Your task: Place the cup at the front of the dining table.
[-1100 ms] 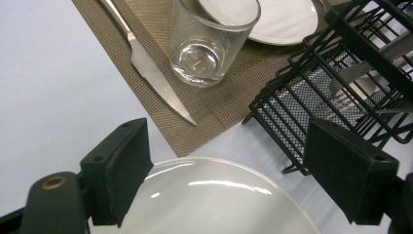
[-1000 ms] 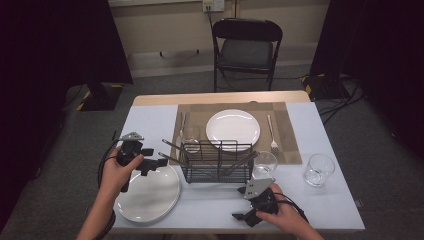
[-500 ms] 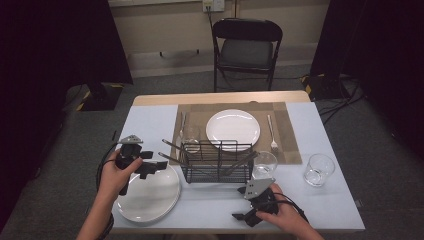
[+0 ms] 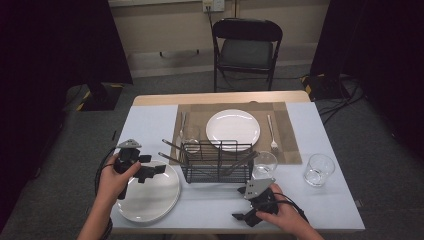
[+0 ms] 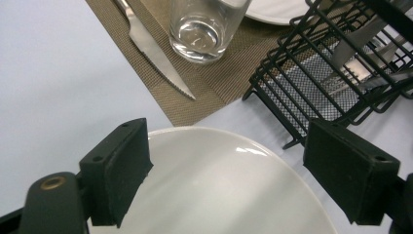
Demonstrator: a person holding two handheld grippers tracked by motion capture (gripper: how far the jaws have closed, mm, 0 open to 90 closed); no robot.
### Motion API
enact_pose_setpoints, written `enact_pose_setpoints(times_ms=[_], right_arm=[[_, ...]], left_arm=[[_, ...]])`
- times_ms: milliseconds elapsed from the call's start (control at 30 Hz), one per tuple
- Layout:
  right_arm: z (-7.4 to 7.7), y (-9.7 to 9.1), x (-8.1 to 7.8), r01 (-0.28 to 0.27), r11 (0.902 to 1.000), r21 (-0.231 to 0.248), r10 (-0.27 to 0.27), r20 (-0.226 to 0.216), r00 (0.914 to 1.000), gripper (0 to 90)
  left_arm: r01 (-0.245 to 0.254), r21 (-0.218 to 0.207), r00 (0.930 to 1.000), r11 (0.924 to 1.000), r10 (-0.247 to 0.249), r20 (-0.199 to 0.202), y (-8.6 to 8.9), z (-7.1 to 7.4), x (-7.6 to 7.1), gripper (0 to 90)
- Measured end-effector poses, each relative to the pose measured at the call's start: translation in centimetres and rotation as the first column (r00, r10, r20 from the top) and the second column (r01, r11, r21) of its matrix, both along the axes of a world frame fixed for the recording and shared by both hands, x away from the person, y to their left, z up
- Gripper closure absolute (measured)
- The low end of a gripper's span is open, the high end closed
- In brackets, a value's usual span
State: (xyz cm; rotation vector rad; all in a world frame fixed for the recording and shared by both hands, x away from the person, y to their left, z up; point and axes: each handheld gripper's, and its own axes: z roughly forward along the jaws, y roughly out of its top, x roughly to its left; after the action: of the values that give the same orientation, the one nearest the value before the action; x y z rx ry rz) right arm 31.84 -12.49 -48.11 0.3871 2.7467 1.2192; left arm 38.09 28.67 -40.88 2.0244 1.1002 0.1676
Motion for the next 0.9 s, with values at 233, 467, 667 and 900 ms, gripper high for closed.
enact_pose_setpoints(times_ms=[233, 467, 667, 900], right_arm=[[0.0, 0.0, 0.0, 0.001, 1.0, 0.0, -0.001, -0.001, 1.0, 16.1], [0.0, 0.0, 0.0, 0.0, 1.0, 0.0, 0.0, -0.001, 1.0, 16.1], [0.0, 0.0, 0.0, 0.0, 1.0, 0.0, 0.0, -0.001, 1.0, 16.1], [0.0, 0.0, 0.0, 0.0, 1.0, 0.0, 0.0, 0.0, 1.0, 16.1]], left_arm=[[-0.001, -0.002, 1.0, 1.0, 0.001, -0.008, 0.0, -0.6, -0.3, 16.9], [0.006, 0.009, 1.0, 0.9999, -0.006, -0.004, -0.1, -0.8, -0.7, 16.9], [0.006, 0.005, 1.0, 1.0, -0.006, -0.003, -0.1, -1.0, -1.1, 16.9], [0.006, 0.001, 0.9999, 1.0, -0.006, -0.011, -0.1, -1.6, -1.6, 16.8]])
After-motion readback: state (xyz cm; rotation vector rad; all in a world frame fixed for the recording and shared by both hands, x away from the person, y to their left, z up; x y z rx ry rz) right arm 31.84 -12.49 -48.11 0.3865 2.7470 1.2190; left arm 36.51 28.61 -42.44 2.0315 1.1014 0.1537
